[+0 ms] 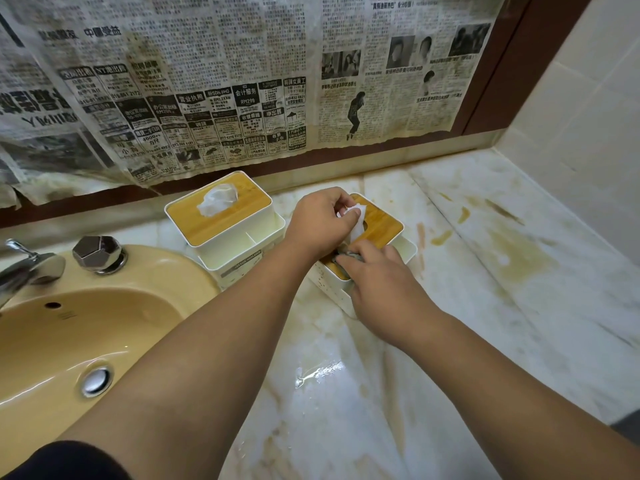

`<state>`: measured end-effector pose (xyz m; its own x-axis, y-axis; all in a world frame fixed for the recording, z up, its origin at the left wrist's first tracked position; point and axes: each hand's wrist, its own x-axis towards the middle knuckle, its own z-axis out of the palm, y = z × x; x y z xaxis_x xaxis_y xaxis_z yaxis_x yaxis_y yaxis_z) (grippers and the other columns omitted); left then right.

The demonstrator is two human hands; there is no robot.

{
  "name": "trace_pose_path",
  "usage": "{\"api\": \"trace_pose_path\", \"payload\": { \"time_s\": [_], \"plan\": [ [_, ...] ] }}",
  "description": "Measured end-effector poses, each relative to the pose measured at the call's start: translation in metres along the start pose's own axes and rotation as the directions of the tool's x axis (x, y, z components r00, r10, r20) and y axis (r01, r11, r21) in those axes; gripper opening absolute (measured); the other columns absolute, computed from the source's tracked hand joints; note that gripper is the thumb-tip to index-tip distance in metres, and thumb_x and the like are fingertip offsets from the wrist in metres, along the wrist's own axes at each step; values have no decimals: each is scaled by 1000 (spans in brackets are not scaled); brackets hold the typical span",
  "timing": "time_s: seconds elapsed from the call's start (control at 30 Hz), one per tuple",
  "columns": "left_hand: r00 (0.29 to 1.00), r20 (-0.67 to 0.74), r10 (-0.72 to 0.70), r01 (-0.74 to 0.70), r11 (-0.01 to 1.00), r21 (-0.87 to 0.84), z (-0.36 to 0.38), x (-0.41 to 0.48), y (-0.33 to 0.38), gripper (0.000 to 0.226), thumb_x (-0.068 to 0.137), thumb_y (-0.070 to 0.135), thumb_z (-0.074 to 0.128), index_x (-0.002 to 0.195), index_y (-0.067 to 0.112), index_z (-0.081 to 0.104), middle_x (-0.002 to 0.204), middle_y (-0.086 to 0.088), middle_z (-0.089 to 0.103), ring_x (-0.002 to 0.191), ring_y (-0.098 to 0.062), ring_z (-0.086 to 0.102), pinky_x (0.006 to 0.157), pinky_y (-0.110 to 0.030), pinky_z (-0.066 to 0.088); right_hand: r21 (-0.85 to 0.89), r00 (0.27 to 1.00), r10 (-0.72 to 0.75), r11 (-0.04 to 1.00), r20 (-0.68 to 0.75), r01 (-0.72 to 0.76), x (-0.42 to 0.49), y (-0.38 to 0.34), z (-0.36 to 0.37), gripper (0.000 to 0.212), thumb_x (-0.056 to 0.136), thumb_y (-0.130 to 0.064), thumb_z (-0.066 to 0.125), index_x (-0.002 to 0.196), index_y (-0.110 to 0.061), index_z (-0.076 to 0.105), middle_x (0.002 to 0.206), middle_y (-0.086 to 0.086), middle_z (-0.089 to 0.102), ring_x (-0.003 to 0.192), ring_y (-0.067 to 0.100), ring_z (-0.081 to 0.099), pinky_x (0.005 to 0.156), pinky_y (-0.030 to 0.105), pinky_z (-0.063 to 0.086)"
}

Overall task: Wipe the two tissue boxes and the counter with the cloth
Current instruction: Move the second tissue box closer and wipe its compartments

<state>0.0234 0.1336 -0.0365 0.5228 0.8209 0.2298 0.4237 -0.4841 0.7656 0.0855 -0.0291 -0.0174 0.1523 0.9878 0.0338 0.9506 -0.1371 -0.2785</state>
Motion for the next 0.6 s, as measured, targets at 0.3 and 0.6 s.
{"api": "trace_pose_path", "payload": {
  "time_s": [0.3,0.6],
  "plan": [
    [1000,4,16,-16,1000,27,0,0,-1,11,85,33,69,91,24,72,73,13,63,69,-5,58,65,-24,46,36,996,-77,997,39,75,-15,8,-6,57,90,-10,51,143,-32,53,137,-10,48,102,26,45,96,34,45],
    [1000,3,26,-26,999,32,0,0,-1,9,84,32,70,90,25,71,70,14,61,67,-1,56,63,-20,41,3,999,51,999,18,-51,-2,19,-14,49,92,-13,50,137,-32,58,132,-7,50,102,28,46,92,43,49]
  ]
}}
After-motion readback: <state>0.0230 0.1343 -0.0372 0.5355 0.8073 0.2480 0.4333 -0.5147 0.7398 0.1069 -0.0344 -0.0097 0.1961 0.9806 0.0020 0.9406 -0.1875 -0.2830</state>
